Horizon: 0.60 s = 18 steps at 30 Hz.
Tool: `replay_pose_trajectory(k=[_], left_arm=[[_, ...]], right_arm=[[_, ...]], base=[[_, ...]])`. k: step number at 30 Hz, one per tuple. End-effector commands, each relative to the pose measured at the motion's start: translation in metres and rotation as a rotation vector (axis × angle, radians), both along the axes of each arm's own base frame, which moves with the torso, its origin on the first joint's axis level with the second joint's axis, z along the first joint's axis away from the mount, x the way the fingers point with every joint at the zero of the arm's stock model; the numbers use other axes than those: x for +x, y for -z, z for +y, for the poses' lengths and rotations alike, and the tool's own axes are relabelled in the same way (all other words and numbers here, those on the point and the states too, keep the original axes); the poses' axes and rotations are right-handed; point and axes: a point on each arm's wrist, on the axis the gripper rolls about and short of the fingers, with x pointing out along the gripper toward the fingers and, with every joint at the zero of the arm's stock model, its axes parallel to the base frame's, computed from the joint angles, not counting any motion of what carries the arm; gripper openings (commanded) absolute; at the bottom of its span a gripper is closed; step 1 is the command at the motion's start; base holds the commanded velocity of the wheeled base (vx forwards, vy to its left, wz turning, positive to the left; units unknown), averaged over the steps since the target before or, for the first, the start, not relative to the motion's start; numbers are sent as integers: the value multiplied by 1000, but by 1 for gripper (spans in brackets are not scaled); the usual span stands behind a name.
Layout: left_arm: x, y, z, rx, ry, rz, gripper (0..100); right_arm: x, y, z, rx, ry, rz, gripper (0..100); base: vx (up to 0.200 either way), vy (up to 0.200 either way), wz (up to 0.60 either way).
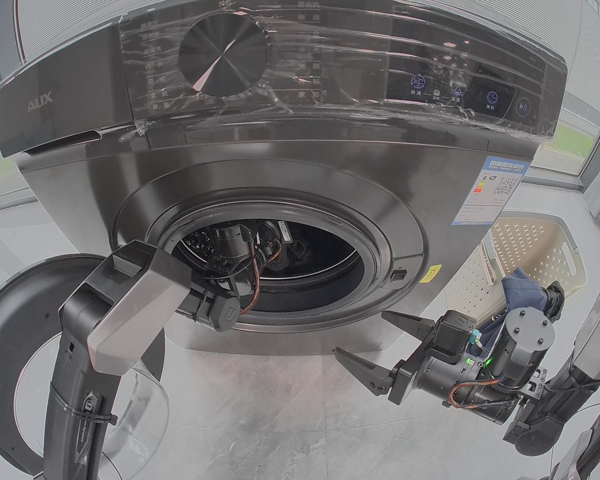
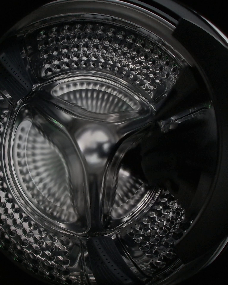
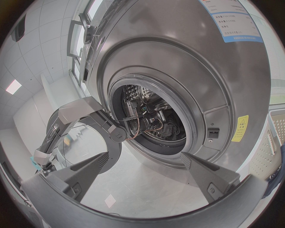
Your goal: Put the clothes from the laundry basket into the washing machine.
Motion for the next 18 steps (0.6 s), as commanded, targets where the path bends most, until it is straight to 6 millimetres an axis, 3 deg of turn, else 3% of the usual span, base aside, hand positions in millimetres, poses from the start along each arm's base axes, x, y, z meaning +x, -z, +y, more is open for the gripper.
replay_pose_trajectory(k=[1,8,12,16,18], left_arm=[[-2,2,-5,-2,8,5,100],[-10,11,-11,21,-2,43,100],[-25,15,-13,69,13,85,100],[-49,33,-6,231,15,155,100],[-50,34,-5,244,14,157,100]], right_arm=[[-1,1,1,0,-3,3,100],[-1,1,1,0,-3,2,100],[-1,0,1,1,-3,1,100],[-1,0,1,0,-3,2,100],[-1,0,1,0,-5,3,100]], base=[[0,0,0],[0,0,0],[0,0,0],[0,0,0],[0,0,0]])
